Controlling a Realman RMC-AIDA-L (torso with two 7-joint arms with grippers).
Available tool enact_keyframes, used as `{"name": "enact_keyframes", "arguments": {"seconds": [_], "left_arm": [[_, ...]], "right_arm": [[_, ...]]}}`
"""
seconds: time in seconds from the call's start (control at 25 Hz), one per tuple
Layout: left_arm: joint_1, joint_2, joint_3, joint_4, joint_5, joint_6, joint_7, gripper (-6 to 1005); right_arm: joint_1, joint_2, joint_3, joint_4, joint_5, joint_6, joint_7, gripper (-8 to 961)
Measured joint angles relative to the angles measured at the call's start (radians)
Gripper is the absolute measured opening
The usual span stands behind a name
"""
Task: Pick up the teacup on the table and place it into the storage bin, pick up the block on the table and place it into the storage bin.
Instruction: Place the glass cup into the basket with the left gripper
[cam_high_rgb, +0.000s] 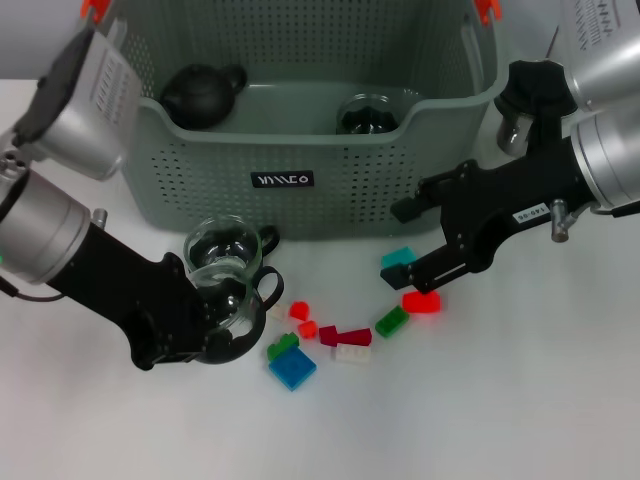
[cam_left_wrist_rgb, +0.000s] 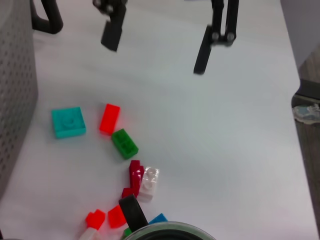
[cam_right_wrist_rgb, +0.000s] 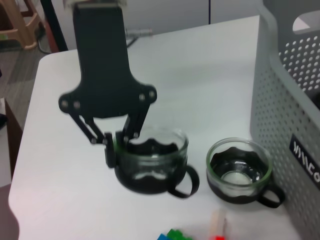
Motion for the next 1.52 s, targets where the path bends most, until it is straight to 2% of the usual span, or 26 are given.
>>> {"name": "enact_keyframes", "arguments": {"seconds": [0.48, 0.68, 0.8, 0.88, 1.0, 1.16, 1.28, 1.44, 1.52], "left_arm": [[-0.009, 0.003, 0.019, -0.033, 0.009, -0.019, 0.025, 50], [-0.032, 0.016, -0.067, 0.023, -0.057, 0.048, 0.002, 50], [-0.051, 0.031, -0.162, 0.082, -0.150, 0.098, -0.037, 50], [-0.054, 0.043, -0.195, 0.119, -0.214, 0.101, -0.081, 50], [-0.061, 0.067, -0.216, 0.148, -0.307, 0.085, -0.148, 50], [-0.099, 0.097, -0.226, 0.128, -0.372, 0.006, -0.218, 50], [-0.152, 0.122, -0.225, 0.039, -0.372, -0.101, -0.248, 50], [-0.237, 0.167, -0.209, -0.179, -0.367, -0.280, -0.246, 50], [-0.277, 0.185, -0.173, -0.280, -0.353, -0.389, -0.248, 51]], "right_arm": [[0.006, 0.000, 0.007, 0.001, 0.000, 0.005, 0.000, 894], [0.003, -0.008, 0.016, 0.004, 0.000, 0.001, 0.003, 894], [0.002, -0.014, 0.022, 0.012, 0.000, -0.006, 0.006, 894], [0.001, -0.017, 0.025, 0.014, 0.000, -0.015, 0.007, 894], [-0.002, -0.020, 0.034, 0.015, -0.002, -0.029, 0.008, 895], [-0.004, -0.026, 0.048, 0.015, -0.004, -0.055, 0.007, 895], [-0.003, -0.028, 0.049, 0.015, -0.005, -0.061, 0.007, 895], [0.000, -0.031, 0.047, 0.019, -0.006, -0.071, 0.007, 895], [0.002, -0.033, 0.046, 0.025, -0.007, -0.080, 0.008, 895]]}}
